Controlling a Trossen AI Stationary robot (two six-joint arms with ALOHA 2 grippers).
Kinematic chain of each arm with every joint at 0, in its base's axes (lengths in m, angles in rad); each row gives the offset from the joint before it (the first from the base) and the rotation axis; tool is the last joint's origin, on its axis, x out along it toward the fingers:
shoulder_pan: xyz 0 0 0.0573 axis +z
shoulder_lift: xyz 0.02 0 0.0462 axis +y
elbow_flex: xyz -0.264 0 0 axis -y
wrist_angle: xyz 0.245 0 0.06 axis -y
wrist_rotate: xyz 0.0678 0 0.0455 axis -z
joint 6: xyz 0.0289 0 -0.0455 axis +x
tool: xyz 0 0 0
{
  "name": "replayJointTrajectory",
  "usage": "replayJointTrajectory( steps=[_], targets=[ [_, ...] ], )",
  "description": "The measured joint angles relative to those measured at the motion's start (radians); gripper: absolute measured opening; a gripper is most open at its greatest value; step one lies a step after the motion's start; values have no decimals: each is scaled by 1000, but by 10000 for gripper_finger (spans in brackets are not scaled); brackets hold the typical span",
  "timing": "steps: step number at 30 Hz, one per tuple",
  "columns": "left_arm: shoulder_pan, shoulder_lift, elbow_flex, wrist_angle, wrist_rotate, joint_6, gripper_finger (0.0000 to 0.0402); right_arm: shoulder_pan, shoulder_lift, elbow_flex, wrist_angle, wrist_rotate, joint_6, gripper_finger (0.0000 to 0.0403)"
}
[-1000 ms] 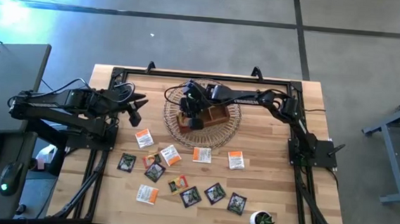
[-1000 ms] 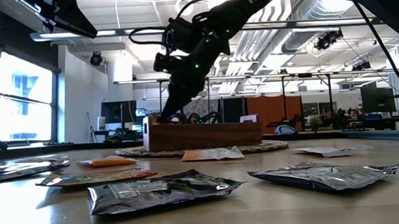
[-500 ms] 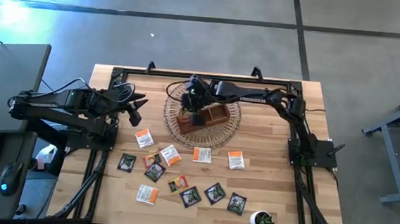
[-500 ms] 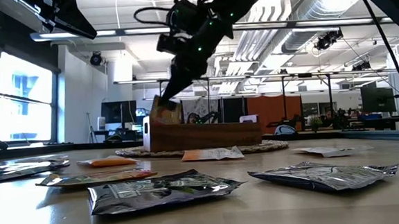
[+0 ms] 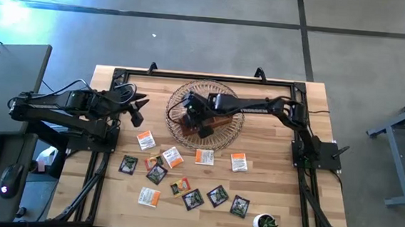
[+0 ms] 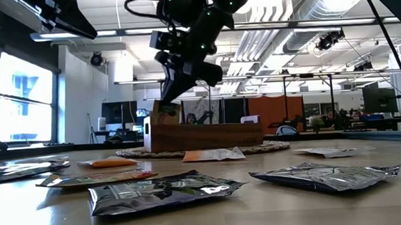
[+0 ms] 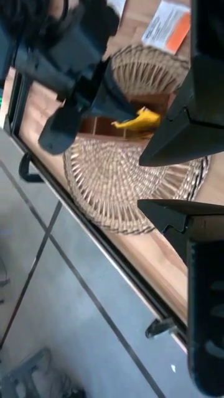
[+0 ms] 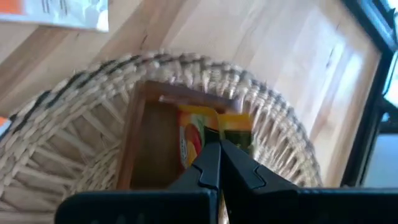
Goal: Pick & Place Tea
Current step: Put the yellow tea bag into the left section of the wooden organizer, then adjust the brown wooden organizer
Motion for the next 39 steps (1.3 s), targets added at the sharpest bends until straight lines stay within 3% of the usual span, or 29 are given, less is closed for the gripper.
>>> replayJointTrajectory(
  steps=[9, 22, 25, 29, 33, 35, 39],
  targets=[
    [0, 0, 0, 0, -26, 0, 94, 25, 0, 0, 6, 14, 22, 5],
    [0, 0, 0, 1, -21, -4, 94, -2, -2, 0, 41, 153, 161, 88],
    [0, 0, 0, 1, -7, -4, 94, 11, -10, 0, -24, 116, 194, 93],
    [0, 0, 0, -1, 6, -2, 94, 44, -17, -1, -77, -44, 287, 85],
    [0, 0, 0, -8, 6, -1, 94, 85, -17, -60, -3, -124, 325, 33],
    [0, 0, 0, -8, 6, -1, 94, 103, -16, -118, 70, -96, 318, 9],
    [0, 0, 0, -7, 7, -1, 94, 129, -14, -218, 214, 42, 316, 17]
  ],
)
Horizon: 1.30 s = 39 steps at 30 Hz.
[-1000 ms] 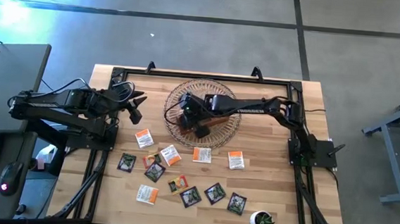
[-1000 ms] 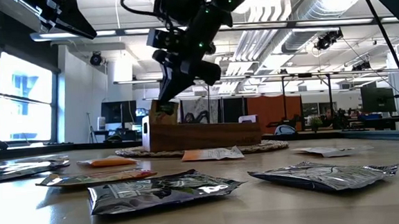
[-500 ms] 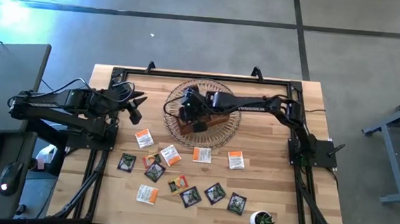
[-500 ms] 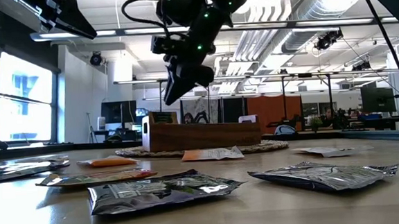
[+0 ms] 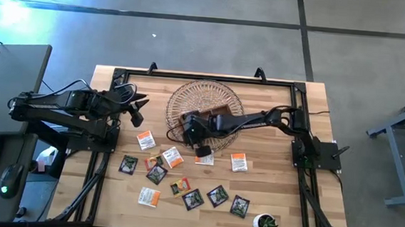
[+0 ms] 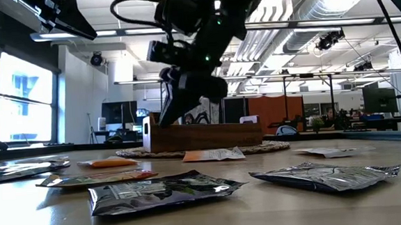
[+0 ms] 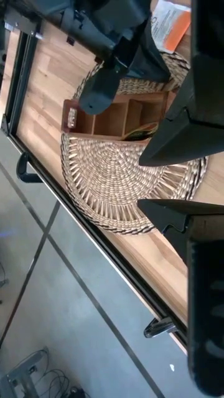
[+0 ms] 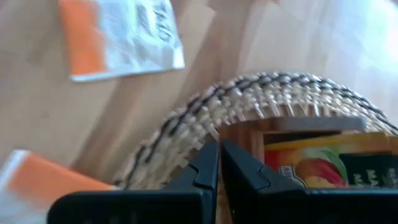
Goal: Pick & Place Tea
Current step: Adjust the brown wooden organizer, then put the yellow tea bag into the left section of the wooden organizer
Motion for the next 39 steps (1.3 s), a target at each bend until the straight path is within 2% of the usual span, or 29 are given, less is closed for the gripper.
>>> replayJointTrajectory(
  steps=[8, 16, 19, 21, 24, 28, 33, 36, 39],
  targets=[
    [0, 0, 0, 0, 0, -3, 94, -41, 1, -57, 120, 84, 1, 4],
    [0, 0, 0, 1, -2, -8, 94, -98, 1, -55, 234, 64, 1, 2],
    [0, 0, 0, 1, -3, -8, 94, -106, 1, -55, 232, -23, 2, 2],
    [0, 0, 0, 1, -1, -8, 94, -101, -1, -56, 231, -41, 8, 1],
    [0, 0, 0, 1, 2, -8, 94, -67, -3, -47, 223, 39, -1, 2],
    [0, 0, 0, -4, 35, -36, 94, -20, -4, 24, 157, 166, -8, 1],
    [0, 0, 0, -129, 223, 2, 94, 50, -60, 138, -98, 170, -2, 1],
    [0, 1, 0, -223, 246, -2, 94, 102, -134, 157, -166, 195, 6, 1],
    [0, 6, 0, -231, 259, -117, 94, 131, -227, 124, -174, 201, 98, 1]
  ],
)
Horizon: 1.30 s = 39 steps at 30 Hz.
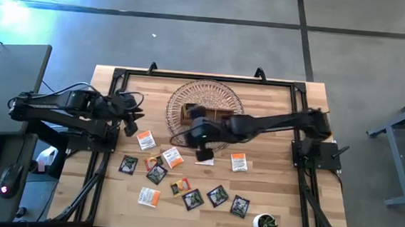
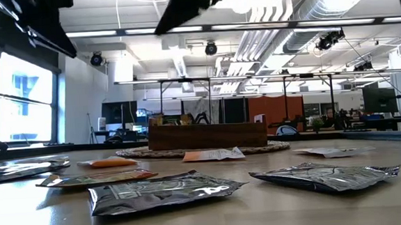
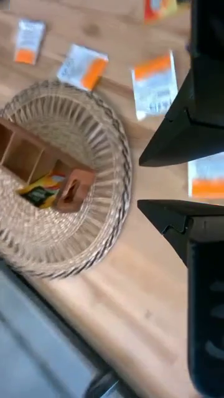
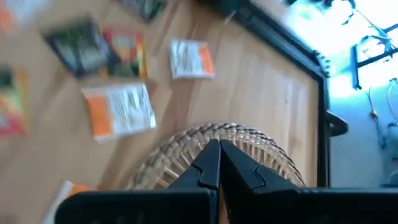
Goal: Pick & Place Tea
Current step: Put the yellow tea bag into the left section of the wooden organizer
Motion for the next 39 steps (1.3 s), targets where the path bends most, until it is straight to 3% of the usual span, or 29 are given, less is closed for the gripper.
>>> replayJointTrajectory(
  steps=[4, 8, 10, 12, 15, 17, 22, 28, 32, 39],
  targets=[
    [-1, 8, 0, 7, 44, -65, 94, 34, -121, -171, 123, -57, 228, 1],
    [0, 43, 0, 50, 98, 8, 94, 115, -145, -430, 497, 28, 243, 1],
    [0, 72, 0, 75, 146, 1, 94, 145, -127, -529, 675, 19, 244, 1],
    [-1, 108, 2, 128, 270, -36, 92, 167, -106, -585, 798, -3, 271, 1],
    [-41, 170, -2, 177, 504, -136, 81, 194, -57, -620, 806, -1, 320, 0],
    [-91, 226, 1, 239, 542, -220, 70, 209, -23, -619, 798, 7, 335, 0],
    [-227, 346, 1, 199, 436, -372, 36, 249, 42, -587, 849, -6, 368, 0],
    [-373, 409, -2, -7, 278, -600, 3, 292, 59, -591, 858, 46, 388, 0],
    [-484, 322, -2, -23, 235, -669, 3, 305, 59, -592, 894, 59, 399, 0],
    [-654, 117, -51, -18, -5, -729, 1, 306, 59, -591, 947, 57, 426, 0]
  ],
)
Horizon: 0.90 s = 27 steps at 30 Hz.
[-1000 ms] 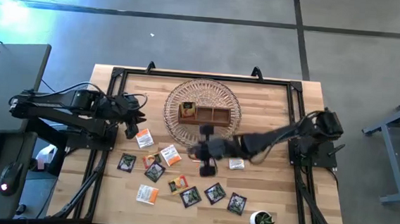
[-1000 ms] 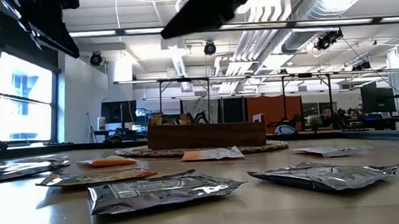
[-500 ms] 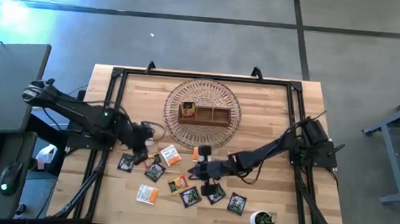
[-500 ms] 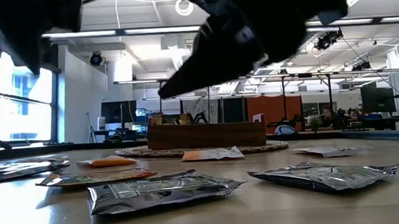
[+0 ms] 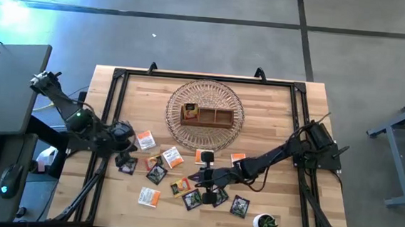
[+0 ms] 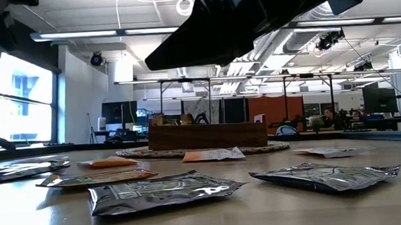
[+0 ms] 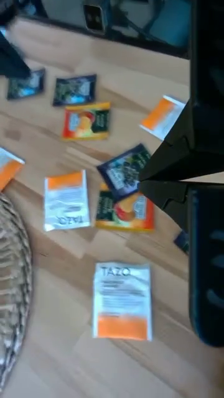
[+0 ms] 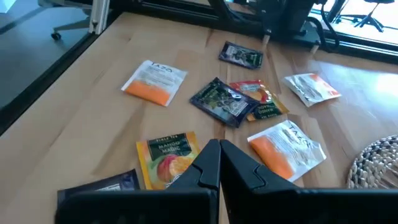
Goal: Pick & Place Tea
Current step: Put the yellow tea bag into the left section of the wooden organizer
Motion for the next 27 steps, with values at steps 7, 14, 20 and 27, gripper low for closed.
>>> replayJointTrajectory(
  steps=[7, 14, 20, 27],
  targets=[
    [-14, -21, -227, 285, 18, 29, 2, -20, 0, 0, 0, -55, -6, 3],
    [-14, 46, -310, 597, 28, 204, 61, -45, 0, 0, -1, -64, -5, 38],
    [-14, 199, -311, 856, 40, 26, 117, -50, 26, 0, -26, -200, 35, 76],
    [-14, 451, -311, 1040, -15, -173, 126, -41, 124, 1, -17, -206, 35, 73]
  ],
)
